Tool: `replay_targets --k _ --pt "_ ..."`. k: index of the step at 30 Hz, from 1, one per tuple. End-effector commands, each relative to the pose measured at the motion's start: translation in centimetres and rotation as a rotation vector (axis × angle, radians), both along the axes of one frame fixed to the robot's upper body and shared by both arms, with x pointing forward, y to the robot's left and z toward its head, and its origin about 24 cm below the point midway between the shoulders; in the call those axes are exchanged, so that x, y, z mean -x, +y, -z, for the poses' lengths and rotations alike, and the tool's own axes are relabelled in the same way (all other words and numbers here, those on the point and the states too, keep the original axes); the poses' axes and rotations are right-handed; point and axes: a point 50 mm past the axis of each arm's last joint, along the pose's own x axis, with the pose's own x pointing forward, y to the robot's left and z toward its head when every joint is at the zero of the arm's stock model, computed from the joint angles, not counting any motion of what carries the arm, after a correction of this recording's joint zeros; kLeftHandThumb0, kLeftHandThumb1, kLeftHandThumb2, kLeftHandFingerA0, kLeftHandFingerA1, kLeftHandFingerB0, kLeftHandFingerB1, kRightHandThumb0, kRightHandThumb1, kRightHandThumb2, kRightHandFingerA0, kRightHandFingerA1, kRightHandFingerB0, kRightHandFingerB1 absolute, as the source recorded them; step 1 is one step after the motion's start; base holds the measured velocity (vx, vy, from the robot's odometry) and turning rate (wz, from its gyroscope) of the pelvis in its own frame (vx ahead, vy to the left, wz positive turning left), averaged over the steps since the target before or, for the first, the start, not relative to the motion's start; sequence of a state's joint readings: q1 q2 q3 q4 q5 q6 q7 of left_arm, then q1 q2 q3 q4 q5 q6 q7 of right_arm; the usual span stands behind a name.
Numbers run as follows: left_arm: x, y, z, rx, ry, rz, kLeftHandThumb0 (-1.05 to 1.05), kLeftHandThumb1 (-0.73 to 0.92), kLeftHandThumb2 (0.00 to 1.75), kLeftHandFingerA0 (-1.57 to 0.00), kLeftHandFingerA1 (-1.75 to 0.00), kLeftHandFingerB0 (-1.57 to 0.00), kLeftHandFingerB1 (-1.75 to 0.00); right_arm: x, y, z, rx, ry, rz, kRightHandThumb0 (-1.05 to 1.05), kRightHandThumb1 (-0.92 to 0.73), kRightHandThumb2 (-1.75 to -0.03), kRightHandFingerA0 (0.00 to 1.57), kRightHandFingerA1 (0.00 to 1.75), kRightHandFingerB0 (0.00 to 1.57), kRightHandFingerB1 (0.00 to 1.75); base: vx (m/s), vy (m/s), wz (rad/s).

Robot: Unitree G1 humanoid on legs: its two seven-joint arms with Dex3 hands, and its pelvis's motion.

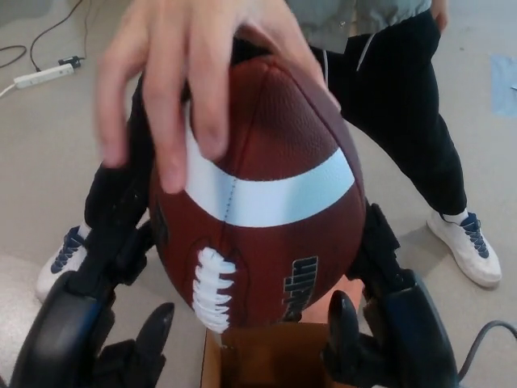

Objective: Use both hands to pick up a football from a person and place it into a container beneath

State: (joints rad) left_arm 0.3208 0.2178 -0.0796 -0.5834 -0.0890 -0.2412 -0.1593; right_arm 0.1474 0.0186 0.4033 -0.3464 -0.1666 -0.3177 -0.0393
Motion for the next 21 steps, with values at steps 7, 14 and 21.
replay_targets --k 7,14,21 --pt "2.2 -4.8 -2.6 0.041 -0.101 0.157 -0.8 0.78 1.01 0.0 -0.08 0.0 -0.11 2.3 4.2 -2.7 -0.039 -0.045 -0.196 -0.93 -0.91 -1.17 0.0 0.03 0.0 0.02 0.0 0.0 0.0" --pt "0.6 -6.1 -1.6 0.037 -0.057 0.109 -0.79 0.76 0.98 0.0 -0.09 0.0 -0.11 0.8 4.0 -1.9 -0.046 0.01 -0.153 -0.89 -0.92 -1.18 0.0 0.05 0.0 0.04 0.0 0.0 0.0" --pt "-1.9 -6.7 -0.4 0.033 0.016 0.076 -0.75 0.82 1.17 0.0 -0.18 0.0 -0.19 -1.7 3.3 -1.0 -0.026 0.079 -0.059 -0.75 -0.92 -0.83 0.0 0.0 0.0 0.01 0.0 0.0 0.0"
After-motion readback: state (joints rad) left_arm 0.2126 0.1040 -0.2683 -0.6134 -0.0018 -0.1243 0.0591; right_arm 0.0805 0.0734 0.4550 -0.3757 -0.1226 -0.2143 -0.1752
